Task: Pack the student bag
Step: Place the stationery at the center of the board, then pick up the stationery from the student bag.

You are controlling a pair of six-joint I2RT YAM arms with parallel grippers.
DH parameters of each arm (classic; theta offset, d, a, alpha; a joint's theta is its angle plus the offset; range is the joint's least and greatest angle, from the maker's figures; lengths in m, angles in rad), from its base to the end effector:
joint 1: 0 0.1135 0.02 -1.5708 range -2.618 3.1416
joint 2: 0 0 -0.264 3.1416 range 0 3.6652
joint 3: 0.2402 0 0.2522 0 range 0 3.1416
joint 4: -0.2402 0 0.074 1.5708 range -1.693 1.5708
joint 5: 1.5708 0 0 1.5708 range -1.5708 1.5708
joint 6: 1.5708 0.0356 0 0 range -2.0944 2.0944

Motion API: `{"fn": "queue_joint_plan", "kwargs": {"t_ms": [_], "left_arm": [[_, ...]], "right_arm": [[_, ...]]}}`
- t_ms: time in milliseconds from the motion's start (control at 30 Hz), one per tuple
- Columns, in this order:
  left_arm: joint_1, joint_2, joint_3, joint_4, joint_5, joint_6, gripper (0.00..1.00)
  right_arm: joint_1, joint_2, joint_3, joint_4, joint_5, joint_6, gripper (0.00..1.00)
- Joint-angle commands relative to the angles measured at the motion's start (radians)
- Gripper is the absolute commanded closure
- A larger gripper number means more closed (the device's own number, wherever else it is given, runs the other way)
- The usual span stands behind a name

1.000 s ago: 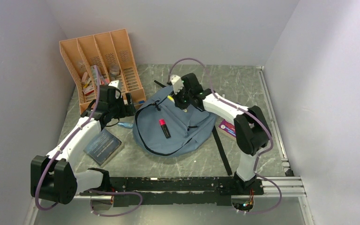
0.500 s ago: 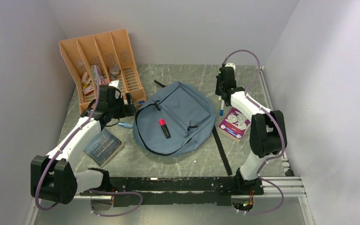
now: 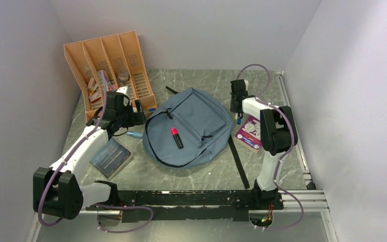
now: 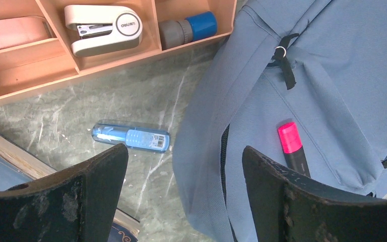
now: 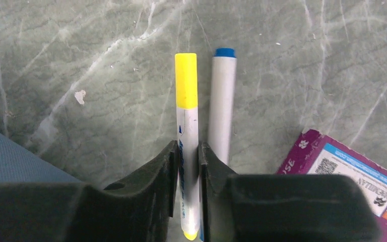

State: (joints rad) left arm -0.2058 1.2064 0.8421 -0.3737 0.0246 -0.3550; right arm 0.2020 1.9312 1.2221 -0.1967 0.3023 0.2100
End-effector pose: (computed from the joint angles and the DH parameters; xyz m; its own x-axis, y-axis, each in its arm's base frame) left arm 0.2516 -0.0534 0.2552 -0.6947 -0.2099 -0.6879 -0.0207 0.9619 -0.2727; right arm 0.3986 0.0708 0.1616 -0.7564 0.0482 -0.6523 0.1494 0.9837 -0.1005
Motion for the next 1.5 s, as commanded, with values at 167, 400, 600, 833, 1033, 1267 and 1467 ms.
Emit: {"fn": "queue_joint_plan", "kwargs": {"t_ms": [167,400,600,833,1033,1267,1467], "left_arm": [[0.013,0.001,0.011,0.013,0.028,0.011,0.12],[0.014,0.004,0.011,0.013,0.028,0.01,0.12],[0.018,0.008,0.015,0.009,0.026,0.011,0.12],[0.019,0.005,0.015,0.001,0.019,0.013,0.13],[0.019,0.011,0.017,0.002,0.023,0.013,0.13],[0.02,0.01,0.015,0.002,0.025,0.013,0.13],[0.02,0.01,0.015,0.005,0.03,0.012,0.13]], "right_arm": [[-0.01,0.017,0.043,-0.023,-0.014,0.0,0.62],[-0.004,-0.145,0.043,-0.042,-0.03,-0.005,0.58],[0.16,-0.266,0.058,-0.059,-0.188,-0.034,0.54],[0.459,-0.226,0.069,-0.136,-0.218,0.019,0.53],[0.6,-0.189,0.037,-0.12,-0.31,0.077,0.48],[0.634,-0.122,0.019,-0.116,-0.337,0.097,0.44],[0.644,-0.055,0.026,-0.104,-0.363,0.096,0.44]]}}
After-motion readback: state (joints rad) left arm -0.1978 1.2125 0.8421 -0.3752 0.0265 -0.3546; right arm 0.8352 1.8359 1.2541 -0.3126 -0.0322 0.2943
